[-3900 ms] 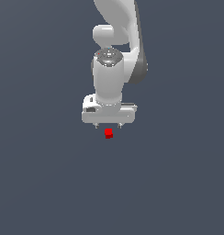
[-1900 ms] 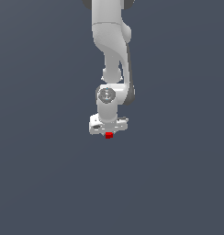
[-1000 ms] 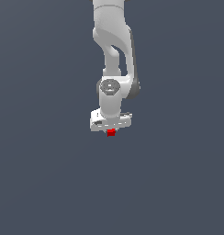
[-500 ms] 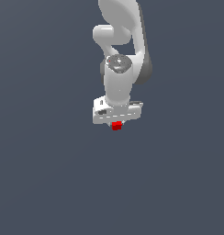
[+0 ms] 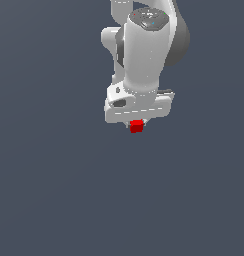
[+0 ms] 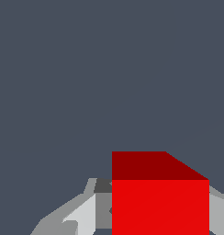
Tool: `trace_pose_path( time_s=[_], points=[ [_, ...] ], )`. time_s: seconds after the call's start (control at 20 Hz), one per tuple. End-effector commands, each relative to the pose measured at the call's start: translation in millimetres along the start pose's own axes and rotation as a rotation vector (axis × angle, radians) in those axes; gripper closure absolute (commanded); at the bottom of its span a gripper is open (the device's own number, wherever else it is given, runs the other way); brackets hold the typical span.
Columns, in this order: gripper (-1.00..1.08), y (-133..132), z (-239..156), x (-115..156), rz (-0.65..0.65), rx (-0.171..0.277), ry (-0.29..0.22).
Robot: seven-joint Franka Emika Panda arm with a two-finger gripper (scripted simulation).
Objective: Pick up the red cube and move it to a goal position.
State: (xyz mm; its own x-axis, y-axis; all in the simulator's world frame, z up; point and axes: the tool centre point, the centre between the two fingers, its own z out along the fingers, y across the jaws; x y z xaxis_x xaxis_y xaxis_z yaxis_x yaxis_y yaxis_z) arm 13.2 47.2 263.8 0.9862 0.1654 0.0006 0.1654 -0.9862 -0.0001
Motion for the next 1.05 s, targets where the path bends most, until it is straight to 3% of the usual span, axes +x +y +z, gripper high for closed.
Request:
trace_pose_path(
  time_s=[0.0,0.45,1.0],
  points=[
    [1.08,-5.3,-23.9,7.2,0.0,0.0,-0.001],
    [1.08,-17.2,-78.6,26.9,0.0,0.0,-0.001],
    [1.08,-21.1,-97.2,35.0,0.0,0.0,-0.001]
  ],
)
